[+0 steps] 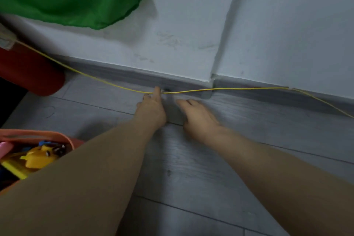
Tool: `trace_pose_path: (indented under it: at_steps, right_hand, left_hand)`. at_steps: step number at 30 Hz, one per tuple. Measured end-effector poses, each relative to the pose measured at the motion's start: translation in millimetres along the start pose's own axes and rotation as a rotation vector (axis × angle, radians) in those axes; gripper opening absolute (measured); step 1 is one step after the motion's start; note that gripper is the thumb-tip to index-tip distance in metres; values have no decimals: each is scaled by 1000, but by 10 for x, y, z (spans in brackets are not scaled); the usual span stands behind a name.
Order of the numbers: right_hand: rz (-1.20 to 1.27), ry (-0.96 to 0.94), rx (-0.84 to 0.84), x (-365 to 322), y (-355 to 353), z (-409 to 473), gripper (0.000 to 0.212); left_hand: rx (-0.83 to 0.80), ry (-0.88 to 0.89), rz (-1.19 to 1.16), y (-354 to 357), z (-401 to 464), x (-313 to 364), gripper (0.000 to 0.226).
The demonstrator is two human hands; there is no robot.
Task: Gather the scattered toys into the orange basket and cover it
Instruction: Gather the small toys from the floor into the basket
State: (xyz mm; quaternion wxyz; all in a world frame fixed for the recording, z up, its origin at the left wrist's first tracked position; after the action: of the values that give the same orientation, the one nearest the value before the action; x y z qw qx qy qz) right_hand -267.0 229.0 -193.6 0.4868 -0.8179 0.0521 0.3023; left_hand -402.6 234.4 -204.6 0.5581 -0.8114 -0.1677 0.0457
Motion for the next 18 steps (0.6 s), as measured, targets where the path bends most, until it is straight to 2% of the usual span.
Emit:
trace_pose_path:
  at_steps: [2, 4, 7, 13, 18]
  right_hand:
    - [-4, 53, -41, 87, -14, -243, 71]
    - [-19, 110, -53, 197, -157, -582, 69]
    - [-9, 221, -20, 397, -508, -1221, 61]
    - [49, 389, 70, 919, -1130, -2627, 66]
    - [121, 569, 213, 1574, -1475, -3971, 66]
  left_hand:
    - [-63, 18, -2, 15, -219, 117, 81]
    - [-115, 45, 4, -57, -536, 376, 85]
    - [-138, 163, -10, -281, -1147, 964, 69]
    - [-150, 375, 15, -576, -2201, 2174, 50]
    - [-239, 549, 29, -400, -3165, 3136, 38]
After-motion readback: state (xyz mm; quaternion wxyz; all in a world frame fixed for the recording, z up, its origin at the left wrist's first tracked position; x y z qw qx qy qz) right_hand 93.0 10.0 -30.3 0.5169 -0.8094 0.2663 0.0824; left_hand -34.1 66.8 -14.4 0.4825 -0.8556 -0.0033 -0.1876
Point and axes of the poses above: each hand's wrist, its own z-axis towards the middle knuckle, its own y-axis out of the palm, x = y × z, the point moved 7 cm from there along z, towards the middle knuckle, and after that the axes turned 7 degrees about z, right-handed, at the moved point
